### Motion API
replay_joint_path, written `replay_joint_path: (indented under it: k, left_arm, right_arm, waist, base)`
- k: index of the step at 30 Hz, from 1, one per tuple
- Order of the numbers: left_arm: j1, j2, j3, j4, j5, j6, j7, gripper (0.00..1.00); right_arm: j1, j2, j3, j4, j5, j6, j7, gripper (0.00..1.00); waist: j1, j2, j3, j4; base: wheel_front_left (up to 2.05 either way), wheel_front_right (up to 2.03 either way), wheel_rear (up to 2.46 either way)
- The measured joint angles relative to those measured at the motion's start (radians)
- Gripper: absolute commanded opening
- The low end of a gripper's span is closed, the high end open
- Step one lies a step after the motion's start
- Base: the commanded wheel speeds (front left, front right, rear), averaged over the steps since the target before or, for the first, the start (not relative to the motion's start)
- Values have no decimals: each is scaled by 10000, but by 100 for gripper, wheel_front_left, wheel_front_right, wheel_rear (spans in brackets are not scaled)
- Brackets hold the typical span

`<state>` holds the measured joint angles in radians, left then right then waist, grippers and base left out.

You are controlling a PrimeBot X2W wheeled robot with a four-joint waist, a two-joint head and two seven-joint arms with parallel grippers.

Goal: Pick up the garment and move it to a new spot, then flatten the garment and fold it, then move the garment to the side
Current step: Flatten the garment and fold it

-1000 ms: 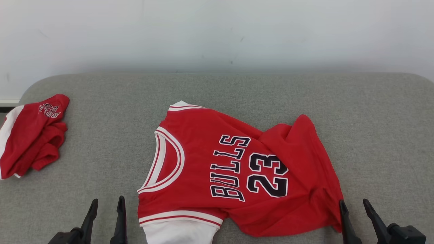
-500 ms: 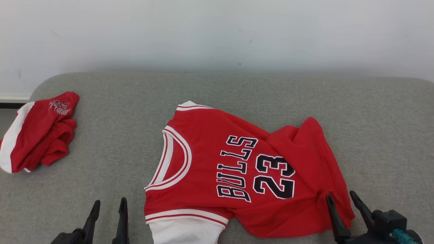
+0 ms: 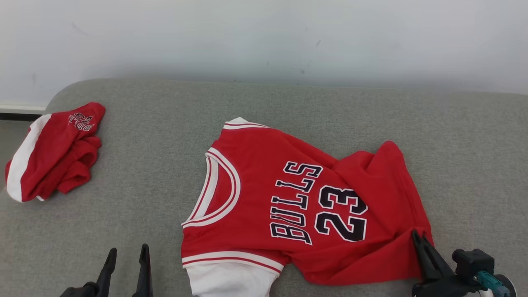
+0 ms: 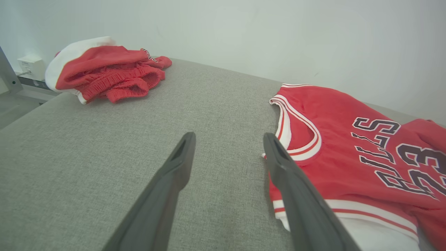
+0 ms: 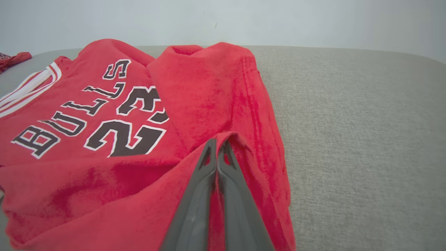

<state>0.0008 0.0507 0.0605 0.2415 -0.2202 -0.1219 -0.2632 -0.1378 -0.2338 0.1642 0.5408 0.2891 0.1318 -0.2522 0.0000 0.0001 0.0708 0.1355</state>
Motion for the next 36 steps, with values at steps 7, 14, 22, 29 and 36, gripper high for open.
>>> replay_joint_path:
  k: [7, 14, 22, 29, 36]
  left_arm:
    - [125, -10, -167, -38, -109, 161, 0, 100]
    - [125, -6, -102, -44, -128, 159, -6, 100]
    - [125, -6, -40, -35, -42, 111, -6, 100]
    - [149, -6, 23, -69, 81, 79, -6, 100]
    - [155, -2, -6, -73, 173, 61, -6, 100]
  right_arm:
    - [1298, -71, -541, -2199, 255, 0, -96, 0]
    - [3211, -215, -389, -3827, 330, 0, -113, 30]
    - [3696, 58, -744, -4002, 104, 0, -113, 100]
    - [3020, 33, -715, -3902, -107, 0, -113, 100]
    - [1033, -372, -608, -2592, -270, 0, 79, 100]
  waist:
    - [0, 0, -191, -498]
    - [0, 0, -247, -1011]
    - [0, 0, -249, -1272]
    - [0, 0, -332, -1191]
    - [0, 0, -348, -913]
  base:
    - [0, 0, 0]
    - [0, 0, 0]
    - [0, 0, 0]
    - [0, 0, 0]
    - [0, 0, 0]
